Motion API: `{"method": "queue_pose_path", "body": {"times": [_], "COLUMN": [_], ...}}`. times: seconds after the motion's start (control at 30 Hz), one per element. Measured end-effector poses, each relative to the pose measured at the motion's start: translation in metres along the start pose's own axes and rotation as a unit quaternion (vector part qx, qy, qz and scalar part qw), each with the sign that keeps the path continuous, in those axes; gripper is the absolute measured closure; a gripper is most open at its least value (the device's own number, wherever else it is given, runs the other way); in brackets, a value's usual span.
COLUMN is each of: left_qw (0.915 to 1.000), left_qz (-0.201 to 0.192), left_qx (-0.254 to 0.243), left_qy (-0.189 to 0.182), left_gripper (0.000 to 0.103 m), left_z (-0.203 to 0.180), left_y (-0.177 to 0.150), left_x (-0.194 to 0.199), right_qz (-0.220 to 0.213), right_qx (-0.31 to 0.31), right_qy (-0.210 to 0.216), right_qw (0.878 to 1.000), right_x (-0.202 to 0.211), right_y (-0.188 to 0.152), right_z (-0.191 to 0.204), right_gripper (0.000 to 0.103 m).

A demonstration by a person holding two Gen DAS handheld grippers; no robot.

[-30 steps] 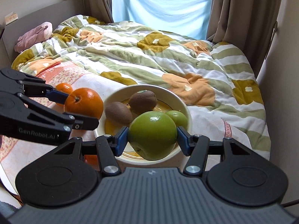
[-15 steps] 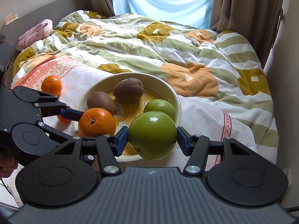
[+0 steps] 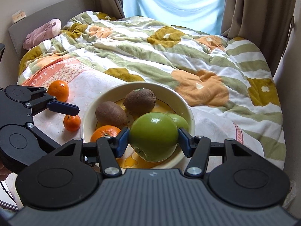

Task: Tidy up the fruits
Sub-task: 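Carry orange and apple over the duck bowl and open both tools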

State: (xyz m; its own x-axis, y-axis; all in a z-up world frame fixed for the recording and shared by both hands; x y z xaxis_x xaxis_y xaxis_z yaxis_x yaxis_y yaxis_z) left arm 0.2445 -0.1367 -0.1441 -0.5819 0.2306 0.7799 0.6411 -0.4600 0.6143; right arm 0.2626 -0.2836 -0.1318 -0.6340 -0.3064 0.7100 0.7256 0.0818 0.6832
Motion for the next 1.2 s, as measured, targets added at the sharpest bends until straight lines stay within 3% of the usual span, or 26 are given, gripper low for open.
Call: {"method": "queue_pose_path", "body": {"times": [0.4, 0.73, 0.77, 0.87, 1.2], "left_qw": [0.9998, 0.9996, 0.9996, 0.9994, 0.9985], "left_qz": [0.01, 0.012, 0.012, 0.013, -0.006], "left_qx": [0.011, 0.016, 0.017, 0.021, 0.023], "left_qy": [0.014, 0.019, 0.02, 0.024, 0.049], "left_gripper": [0.006, 0.006, 0.006, 0.006, 0.006], "left_z": [0.014, 0.019, 0.02, 0.022, 0.021], "left_y": [-0.013, -0.02, -0.02, -0.022, -0.031], "left_x": [0.006, 0.011, 0.012, 0.014, 0.039], "right_qz": [0.011, 0.017, 0.014, -0.001, -0.023], "right_qx": [0.01, 0.015, 0.014, 0.014, 0.0], "right_qy": [0.023, 0.005, 0.001, 0.005, -0.011], "right_qw": [1.0, 1.0, 1.0, 1.0, 1.0], "right_x": [-0.028, -0.05, -0.051, -0.048, -0.026], "right_y": [0.012, 0.005, 0.003, 0.001, -0.002], "right_z": [0.026, 0.031, 0.031, 0.033, 0.035], "right_gripper": [0.032, 0.032, 0.029, 0.0, 0.0]}}
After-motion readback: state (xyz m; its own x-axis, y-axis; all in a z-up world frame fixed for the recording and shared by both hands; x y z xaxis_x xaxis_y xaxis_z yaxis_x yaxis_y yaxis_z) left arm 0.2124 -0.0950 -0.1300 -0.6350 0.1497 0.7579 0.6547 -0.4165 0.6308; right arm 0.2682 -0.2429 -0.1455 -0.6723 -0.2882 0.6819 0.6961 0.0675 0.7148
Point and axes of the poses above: each gripper's, at about its wrist camera, not at the fingertips, and x roughly against the way its jaws point, z to its left, y to its top, the point moved 2 cm from there along -x, roughly the way its jaws point, and after that the axes turned 13 degrees about -x, right-handed, at the moved point
